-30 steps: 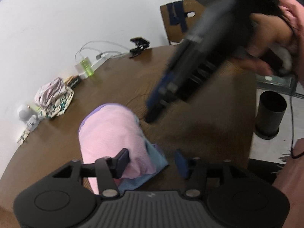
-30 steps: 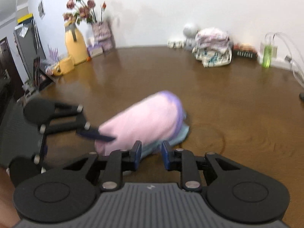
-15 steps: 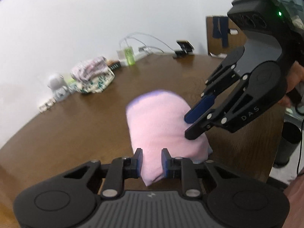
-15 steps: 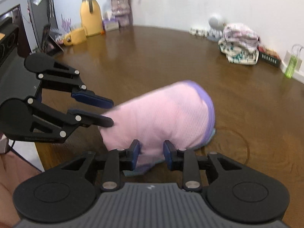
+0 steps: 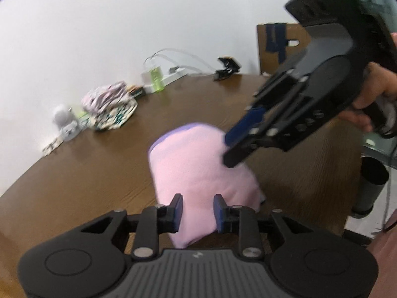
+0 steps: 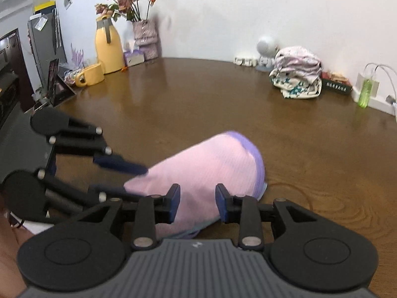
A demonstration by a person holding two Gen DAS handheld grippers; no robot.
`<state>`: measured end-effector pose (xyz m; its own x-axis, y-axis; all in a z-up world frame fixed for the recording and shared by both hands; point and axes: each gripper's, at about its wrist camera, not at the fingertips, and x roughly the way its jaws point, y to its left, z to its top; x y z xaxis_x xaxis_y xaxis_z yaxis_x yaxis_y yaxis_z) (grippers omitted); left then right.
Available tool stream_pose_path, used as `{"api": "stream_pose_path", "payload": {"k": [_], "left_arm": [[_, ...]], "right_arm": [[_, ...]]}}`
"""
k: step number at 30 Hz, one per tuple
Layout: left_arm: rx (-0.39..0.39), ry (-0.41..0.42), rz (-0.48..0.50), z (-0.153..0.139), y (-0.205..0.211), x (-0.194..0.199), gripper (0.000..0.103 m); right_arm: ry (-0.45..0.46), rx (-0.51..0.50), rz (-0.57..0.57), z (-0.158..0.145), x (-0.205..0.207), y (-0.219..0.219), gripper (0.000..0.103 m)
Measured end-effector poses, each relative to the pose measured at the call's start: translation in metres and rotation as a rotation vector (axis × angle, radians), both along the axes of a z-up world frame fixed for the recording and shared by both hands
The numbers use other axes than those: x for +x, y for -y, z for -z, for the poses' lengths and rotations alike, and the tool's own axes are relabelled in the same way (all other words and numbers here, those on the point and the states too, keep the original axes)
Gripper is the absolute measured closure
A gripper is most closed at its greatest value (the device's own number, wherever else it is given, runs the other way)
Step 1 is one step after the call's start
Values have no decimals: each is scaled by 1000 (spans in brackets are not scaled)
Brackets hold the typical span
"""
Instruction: Fold clothes
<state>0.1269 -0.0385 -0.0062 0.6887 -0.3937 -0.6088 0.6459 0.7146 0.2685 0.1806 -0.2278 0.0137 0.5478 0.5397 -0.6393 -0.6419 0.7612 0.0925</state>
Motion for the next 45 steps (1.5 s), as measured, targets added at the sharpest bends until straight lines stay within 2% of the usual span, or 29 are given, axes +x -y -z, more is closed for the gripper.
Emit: {"api": "stream_pose_path", "payload": {"k": [2, 6, 12, 14, 15, 16, 18, 19, 20, 21, 22, 23, 24, 25, 27, 30, 35, 41, 45], "left_arm": [[27, 1, 39, 4, 9, -2, 78], [92, 34, 63, 18, 26, -4, 79], [122, 50, 25, 20, 44, -3, 80], [107, 48, 9, 18, 44, -1, 77], [98, 47, 2, 17, 43, -1, 69], [79, 48, -12, 14, 40, -1, 61], [18, 66, -57, 7, 28, -4, 32], [-18, 76, -85, 3, 22, -6, 28], [-56, 79, -117, 0, 14, -7, 24], [-94, 76, -149, -3, 6, -8, 18], [-140, 68, -182, -5, -3, -9, 13], [-193, 57, -217, -7, -12, -10, 3], [-250, 37, -250, -8, -21, -10, 0], [-310, 13, -282, -9, -31, -10, 0], [-414, -26, -339, -11, -47, -9, 0], [-499, -50, -394, -12, -62, -9, 0], [-532, -74, -438, -10, -74, -14, 0], [-542, -104, -535, -6, -84, -3, 0], [-543, -95, -569, -4, -91, -6, 0]], "right_arm": [[13, -4, 16, -1, 1, -3, 72], [30, -79, 70, 15, 7, -12, 70], [14, -55, 40, 20, 23, -13, 69], [9, -48, 17, 20, 26, -14, 69], [3, -32, 19, 19, 27, -12, 69], [-4, -15, 23, 18, 27, -10, 67], [-16, 56, 60, 13, 23, 1, 57], [-26, 105, 84, 10, 22, 9, 54], [-41, 154, 110, 9, 20, 16, 45], [-56, 203, 135, 7, 19, 23, 32], [-71, 252, 161, 6, 17, 30, 26], [-77, 275, 178, 7, 15, 33, 16], [-82, 295, 193, 7, 13, 35, 7], [-87, 315, 208, 8, 11, 37, 1], [-101, 332, 235, 10, 8, 38, 0], [-128, 347, 278, 16, 5, 37, 0], [-162, 319, 333, 25, 1, 31, 0], [-175, 349, 347, 25, -10, 22, 0], [-108, 256, 440, 19, -11, 13, 0]]}}
